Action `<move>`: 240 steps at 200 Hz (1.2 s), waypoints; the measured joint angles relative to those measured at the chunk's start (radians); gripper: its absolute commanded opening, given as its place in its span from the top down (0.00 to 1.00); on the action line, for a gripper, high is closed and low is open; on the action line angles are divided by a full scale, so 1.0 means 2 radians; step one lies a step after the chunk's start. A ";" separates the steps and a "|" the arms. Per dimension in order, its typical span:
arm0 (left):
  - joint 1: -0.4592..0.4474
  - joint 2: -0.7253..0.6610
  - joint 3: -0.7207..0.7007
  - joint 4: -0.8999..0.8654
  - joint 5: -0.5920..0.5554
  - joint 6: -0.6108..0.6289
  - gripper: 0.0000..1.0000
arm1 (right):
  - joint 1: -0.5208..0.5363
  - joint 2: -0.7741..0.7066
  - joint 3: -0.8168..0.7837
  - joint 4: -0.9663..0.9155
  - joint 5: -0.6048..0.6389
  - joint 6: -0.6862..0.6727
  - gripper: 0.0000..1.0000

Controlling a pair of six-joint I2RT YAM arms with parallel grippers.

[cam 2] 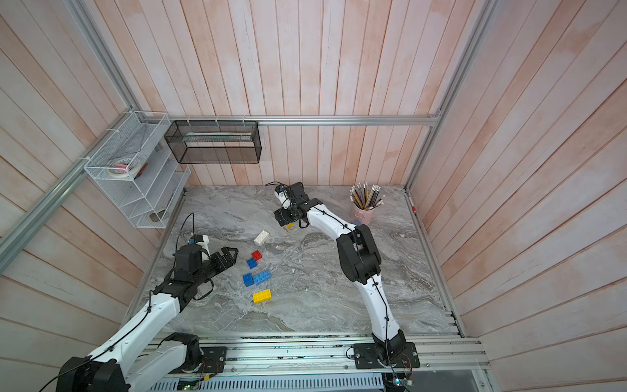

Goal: Assemble a spoon with lego
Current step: Pick up the lego brick from the center of the board.

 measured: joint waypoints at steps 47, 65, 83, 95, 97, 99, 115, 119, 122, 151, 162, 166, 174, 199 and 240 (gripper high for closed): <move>0.000 -0.001 -0.025 0.001 0.021 -0.016 0.06 | 0.009 0.028 0.000 -0.012 0.035 -0.007 0.22; 0.000 0.000 -0.037 0.006 0.034 -0.027 0.09 | 0.009 0.029 0.000 -0.015 0.047 -0.011 0.23; -0.003 0.002 -0.052 0.015 0.043 -0.035 0.11 | 0.009 0.029 0.000 -0.016 0.055 -0.013 0.23; -0.012 0.008 -0.058 0.019 0.047 -0.042 0.12 | 0.009 0.029 0.000 -0.017 0.058 -0.014 0.24; -0.013 0.010 -0.059 0.019 0.048 -0.043 0.12 | 0.009 0.029 0.000 -0.017 0.059 -0.014 0.24; -0.015 0.012 -0.059 0.020 0.048 -0.044 0.12 | 0.009 0.029 0.000 -0.017 0.059 -0.014 0.24; -0.029 0.025 -0.060 0.028 0.051 -0.052 0.14 | 0.009 0.029 0.000 -0.017 0.063 -0.013 0.28; -0.032 0.029 -0.060 0.031 0.051 -0.055 0.15 | 0.009 0.029 0.000 -0.017 0.065 -0.015 0.29; -0.034 0.031 -0.060 0.033 0.051 -0.055 0.16 | 0.009 0.029 0.000 -0.017 0.065 -0.013 0.29; -0.044 0.049 -0.064 0.047 0.049 -0.069 0.24 | 0.009 0.029 0.000 -0.015 0.066 -0.014 0.36; -0.044 0.050 -0.069 0.049 0.047 -0.071 0.26 | 0.009 0.029 0.000 -0.013 0.065 -0.011 0.42; -0.044 0.050 -0.072 0.050 0.047 -0.073 0.26 | 0.009 0.029 0.000 -0.012 0.064 -0.013 0.44; -0.044 0.051 -0.075 0.051 0.044 -0.075 0.28 | 0.009 0.029 0.000 -0.011 0.064 -0.010 0.46; -0.046 0.058 -0.079 0.057 0.041 -0.078 0.32 | 0.009 0.029 0.000 -0.009 0.056 -0.009 0.50; -0.049 0.065 -0.086 0.073 0.039 -0.080 0.33 | 0.009 0.029 0.000 -0.009 0.042 -0.001 0.51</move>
